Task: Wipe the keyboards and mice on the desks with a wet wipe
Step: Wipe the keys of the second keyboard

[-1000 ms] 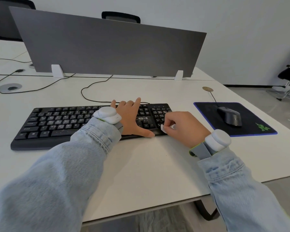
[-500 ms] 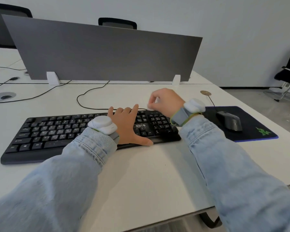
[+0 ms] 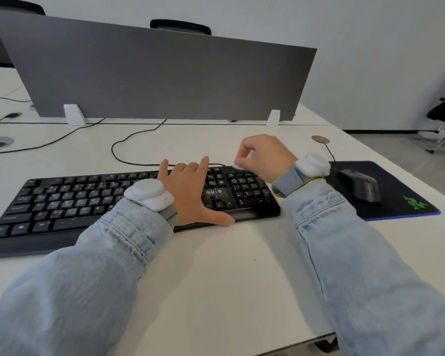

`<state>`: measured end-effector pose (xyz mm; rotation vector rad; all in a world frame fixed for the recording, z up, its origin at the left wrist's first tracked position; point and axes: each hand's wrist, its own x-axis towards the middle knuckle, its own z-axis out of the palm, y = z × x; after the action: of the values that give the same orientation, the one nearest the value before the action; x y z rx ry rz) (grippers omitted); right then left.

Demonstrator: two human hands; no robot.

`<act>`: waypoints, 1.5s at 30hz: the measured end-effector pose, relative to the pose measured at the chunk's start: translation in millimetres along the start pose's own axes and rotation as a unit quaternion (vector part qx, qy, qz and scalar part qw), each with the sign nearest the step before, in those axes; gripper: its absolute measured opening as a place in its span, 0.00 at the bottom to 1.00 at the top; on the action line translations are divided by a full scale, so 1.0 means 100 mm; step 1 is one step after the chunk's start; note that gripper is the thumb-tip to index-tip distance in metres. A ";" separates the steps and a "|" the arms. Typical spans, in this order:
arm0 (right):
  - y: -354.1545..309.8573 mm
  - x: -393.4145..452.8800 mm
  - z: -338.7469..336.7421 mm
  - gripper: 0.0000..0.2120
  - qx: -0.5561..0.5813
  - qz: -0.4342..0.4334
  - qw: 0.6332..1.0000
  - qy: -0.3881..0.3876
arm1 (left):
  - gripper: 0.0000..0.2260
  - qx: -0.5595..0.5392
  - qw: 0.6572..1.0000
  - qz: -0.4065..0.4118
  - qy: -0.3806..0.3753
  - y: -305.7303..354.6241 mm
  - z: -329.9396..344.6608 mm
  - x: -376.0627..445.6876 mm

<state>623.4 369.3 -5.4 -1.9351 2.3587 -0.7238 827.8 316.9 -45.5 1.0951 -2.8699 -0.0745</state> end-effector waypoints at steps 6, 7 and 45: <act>-0.09 0.01 0.17 0.05 -0.035 -0.026 0.997 -0.059 | 0.63 0.001 1.000 -0.001 0.004 0.00 0.00 -0.01; -0.06 0.01 0.15 0.05 -0.046 -0.018 0.997 -0.058 | 0.64 0.002 1.000 -0.001 0.007 0.00 0.01 -0.01; 0.23 -0.05 -0.05 0.07 -0.043 0.073 0.996 -0.005 | 0.66 -0.004 1.000 -0.003 0.001 -0.02 0.03 0.00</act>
<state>602.3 379.1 -10.1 -1.7655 2.5320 -0.6112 829.1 315.7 -48.6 1.1033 -2.8621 -0.0870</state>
